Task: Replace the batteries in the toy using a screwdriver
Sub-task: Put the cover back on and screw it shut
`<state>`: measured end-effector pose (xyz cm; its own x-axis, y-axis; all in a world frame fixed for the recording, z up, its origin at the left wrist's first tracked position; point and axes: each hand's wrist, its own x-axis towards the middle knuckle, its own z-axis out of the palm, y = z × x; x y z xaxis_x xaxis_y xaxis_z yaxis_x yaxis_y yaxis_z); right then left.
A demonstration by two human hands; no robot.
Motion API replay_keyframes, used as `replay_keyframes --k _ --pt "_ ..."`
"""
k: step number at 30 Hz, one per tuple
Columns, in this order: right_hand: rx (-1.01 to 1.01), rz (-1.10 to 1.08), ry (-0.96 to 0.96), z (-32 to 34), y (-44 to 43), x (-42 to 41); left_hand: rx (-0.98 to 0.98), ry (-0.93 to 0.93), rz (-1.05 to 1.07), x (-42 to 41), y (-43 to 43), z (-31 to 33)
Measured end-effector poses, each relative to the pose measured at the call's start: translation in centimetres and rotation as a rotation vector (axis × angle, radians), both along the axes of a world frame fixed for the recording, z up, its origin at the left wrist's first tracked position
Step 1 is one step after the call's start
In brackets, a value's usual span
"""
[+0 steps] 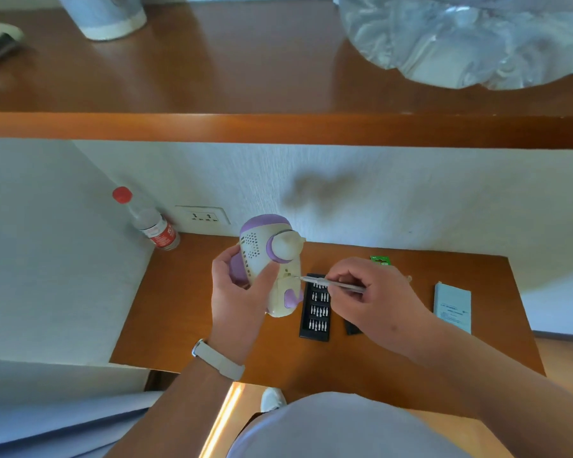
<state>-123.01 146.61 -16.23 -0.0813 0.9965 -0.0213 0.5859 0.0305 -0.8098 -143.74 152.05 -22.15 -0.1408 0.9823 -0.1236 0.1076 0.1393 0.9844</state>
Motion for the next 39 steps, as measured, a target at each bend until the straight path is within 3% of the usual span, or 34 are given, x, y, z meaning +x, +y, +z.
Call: replay_keyframes --k 13,39 --pt "0.204 0.000 -0.230 3.6 -0.9 -2.7 0.184 0.039 0.029 -1.7 -1.3 2.5" --pt "0.124 -0.001 -0.249 3.5 -2.1 -3.8 0.226 0.120 -0.037 -1.4 -2.8 2.6"
